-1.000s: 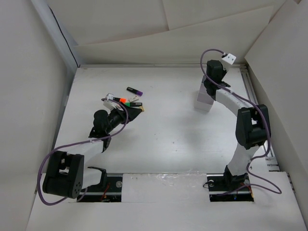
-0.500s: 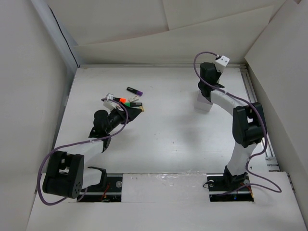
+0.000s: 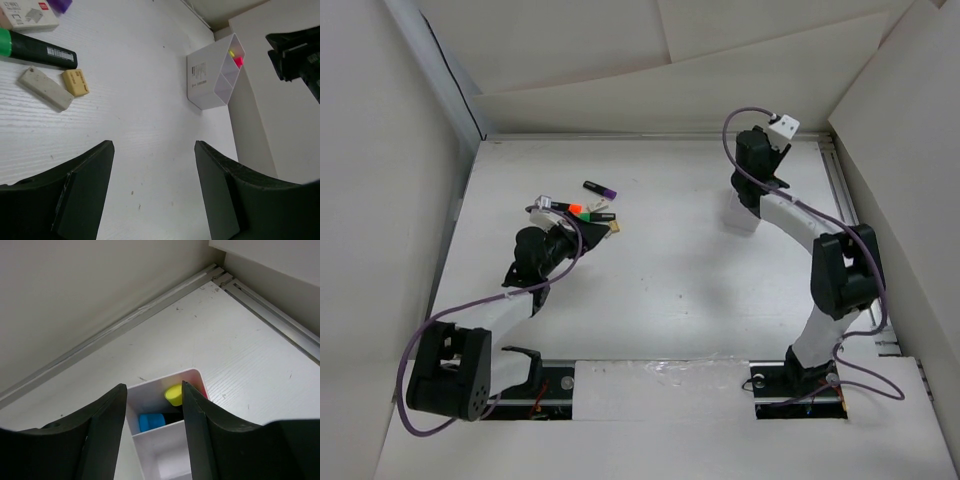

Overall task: Sort the stationery into containers
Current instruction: Place the stationery in the storage box, then move the stationery to the center of the board.

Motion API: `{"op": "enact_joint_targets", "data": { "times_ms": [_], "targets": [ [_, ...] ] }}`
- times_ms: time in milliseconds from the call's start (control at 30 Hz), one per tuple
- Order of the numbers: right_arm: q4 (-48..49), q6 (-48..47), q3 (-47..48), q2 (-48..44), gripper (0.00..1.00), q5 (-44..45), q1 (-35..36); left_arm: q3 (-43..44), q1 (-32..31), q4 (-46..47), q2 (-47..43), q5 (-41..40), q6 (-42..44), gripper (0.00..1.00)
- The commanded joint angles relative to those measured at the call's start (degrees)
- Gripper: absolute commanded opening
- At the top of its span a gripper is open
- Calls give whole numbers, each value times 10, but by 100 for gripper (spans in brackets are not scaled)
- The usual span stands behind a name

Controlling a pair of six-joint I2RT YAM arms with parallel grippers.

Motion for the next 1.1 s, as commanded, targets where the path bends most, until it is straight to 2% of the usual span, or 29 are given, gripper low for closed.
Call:
{"op": "enact_joint_targets", "data": {
  "times_ms": [0, 100, 133, 200, 233, 267, 300, 367, 433, 633, 767, 900, 933, 1067],
  "targets": [
    [18, 8, -22, -72, 54, 2, 17, 30, -1, -30, -21, -40, 22, 61],
    [-2, 31, -60, -129, 54, -40, 39, 44, -1, -96, -34, -104, 33, 56],
    [-8, 48, -74, -145, 50, -50, 46, 51, -1, -109, -34, -122, 33, 55],
    [-16, 64, -119, -175, 37, -124, 57, 58, -1, -148, -45, -186, 33, 49],
    [-16, 83, -134, -199, 14, -158, 63, 58, -1, -159, -45, -208, 33, 46],
    [-16, 92, -147, -206, 2, -234, 63, 58, -1, -170, -45, -244, 33, 43],
    [-16, 99, -159, -212, 0, -271, 69, 63, -1, -179, -45, -258, 33, 37],
    [-16, 105, -187, -219, 0, -326, 90, 70, -1, -198, -45, -295, 33, 31],
    [-22, 111, -207, -228, 0, -342, 106, 87, -1, -220, -38, -311, 33, 27],
    [-73, 111, -201, -233, 0, -436, 124, 110, -1, -243, 4, -351, 21, 27],
    [-91, 106, -194, -227, 0, -489, 147, 176, 5, -277, 69, -386, 21, 31],
    [-111, 91, -194, -227, 19, -489, 154, 215, 11, -298, 147, -394, 26, 36],
    [-117, 85, -194, -227, 27, -489, 154, 220, 11, -298, 160, -394, 26, 36],
    [-117, 85, -207, -222, 41, -489, 154, 226, 11, -293, 189, -388, 31, 45]
  ]
}}
